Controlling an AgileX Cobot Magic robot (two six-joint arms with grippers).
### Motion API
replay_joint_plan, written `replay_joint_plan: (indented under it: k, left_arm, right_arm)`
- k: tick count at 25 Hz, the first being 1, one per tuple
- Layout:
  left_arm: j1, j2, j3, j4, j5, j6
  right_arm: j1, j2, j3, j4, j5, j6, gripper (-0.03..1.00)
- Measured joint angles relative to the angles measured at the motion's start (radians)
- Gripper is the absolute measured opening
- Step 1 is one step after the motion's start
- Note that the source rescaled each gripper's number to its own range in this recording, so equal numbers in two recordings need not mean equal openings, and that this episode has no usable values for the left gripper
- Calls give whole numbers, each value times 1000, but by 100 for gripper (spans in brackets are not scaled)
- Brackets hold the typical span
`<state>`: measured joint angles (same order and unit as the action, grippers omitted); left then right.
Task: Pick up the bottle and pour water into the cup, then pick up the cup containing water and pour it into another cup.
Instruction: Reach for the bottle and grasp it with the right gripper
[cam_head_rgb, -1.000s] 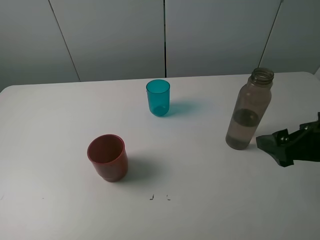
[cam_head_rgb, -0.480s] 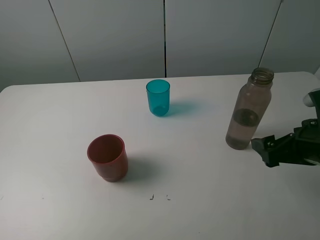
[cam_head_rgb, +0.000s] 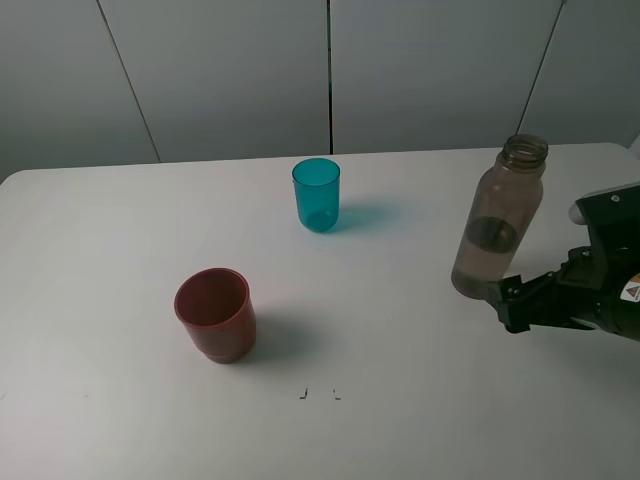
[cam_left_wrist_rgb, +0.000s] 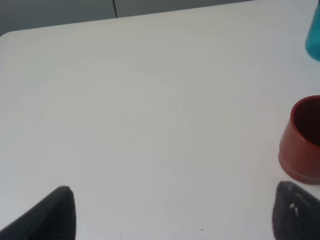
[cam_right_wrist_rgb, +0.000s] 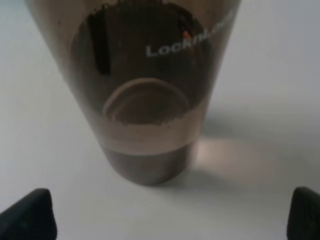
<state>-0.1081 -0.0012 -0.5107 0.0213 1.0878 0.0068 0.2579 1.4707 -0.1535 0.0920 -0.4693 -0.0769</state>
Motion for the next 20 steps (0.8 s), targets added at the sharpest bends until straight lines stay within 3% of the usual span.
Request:
replay_joint_plan:
  k: [7, 20]
  left_arm:
    - [0, 0, 0, 0, 0, 0]
    - [0, 0, 0, 0, 0, -7]
  right_arm:
    - [0, 149, 0, -59, -238, 82, 99]
    - [0, 278, -2, -72, -477, 92, 99]
